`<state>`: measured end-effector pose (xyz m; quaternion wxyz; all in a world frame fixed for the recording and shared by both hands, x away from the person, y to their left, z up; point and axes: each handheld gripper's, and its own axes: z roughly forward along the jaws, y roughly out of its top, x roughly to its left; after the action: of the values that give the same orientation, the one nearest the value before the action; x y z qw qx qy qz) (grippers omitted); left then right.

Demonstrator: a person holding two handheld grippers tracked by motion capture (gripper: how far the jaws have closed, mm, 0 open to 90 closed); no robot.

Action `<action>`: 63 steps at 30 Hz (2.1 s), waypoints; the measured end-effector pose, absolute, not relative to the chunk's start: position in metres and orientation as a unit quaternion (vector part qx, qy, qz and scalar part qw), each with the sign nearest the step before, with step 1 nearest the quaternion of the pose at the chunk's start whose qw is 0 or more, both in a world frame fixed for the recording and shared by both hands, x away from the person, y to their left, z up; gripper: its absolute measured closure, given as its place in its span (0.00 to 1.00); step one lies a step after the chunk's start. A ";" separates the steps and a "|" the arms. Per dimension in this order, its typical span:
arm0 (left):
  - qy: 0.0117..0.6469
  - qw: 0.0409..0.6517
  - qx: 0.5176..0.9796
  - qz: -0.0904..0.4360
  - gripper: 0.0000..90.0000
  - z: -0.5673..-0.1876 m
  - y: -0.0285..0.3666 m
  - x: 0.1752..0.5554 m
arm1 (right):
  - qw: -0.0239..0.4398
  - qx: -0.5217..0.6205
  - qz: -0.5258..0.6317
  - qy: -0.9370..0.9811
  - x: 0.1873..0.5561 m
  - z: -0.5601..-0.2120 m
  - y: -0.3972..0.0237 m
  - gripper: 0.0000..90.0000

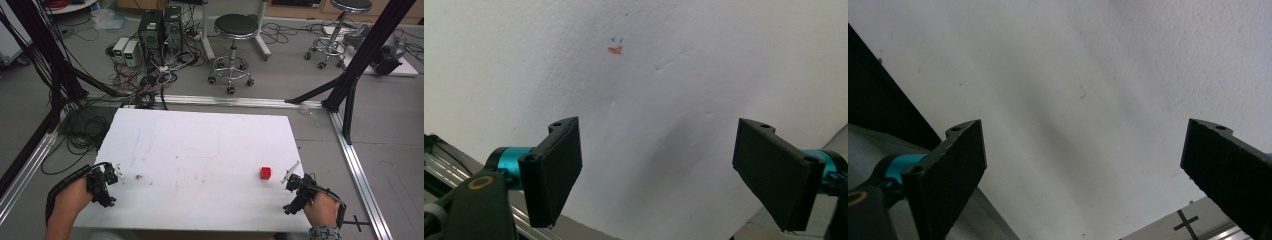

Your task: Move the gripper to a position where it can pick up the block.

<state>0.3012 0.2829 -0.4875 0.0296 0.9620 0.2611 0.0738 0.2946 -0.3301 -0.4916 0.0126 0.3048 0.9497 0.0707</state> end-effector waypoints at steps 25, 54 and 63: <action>0.264 0.036 0.961 0.079 0.22 -0.487 0.283 0.301 | 0.023 0.294 0.044 0.954 0.305 -0.493 -0.345 0.04; 0.266 0.039 0.959 0.091 0.22 -0.481 0.287 0.301 | 0.026 0.199 0.015 0.980 0.381 -0.452 -0.344 0.04; 0.269 0.041 0.958 0.087 0.22 -0.481 0.288 0.300 | 0.013 0.158 0.007 0.987 0.400 -0.456 -0.319 0.04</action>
<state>0.3000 0.2879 -0.4809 0.0407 0.9584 0.2687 0.0872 0.3998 -0.3192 -0.4559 0.0126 0.1584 0.9873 0.0073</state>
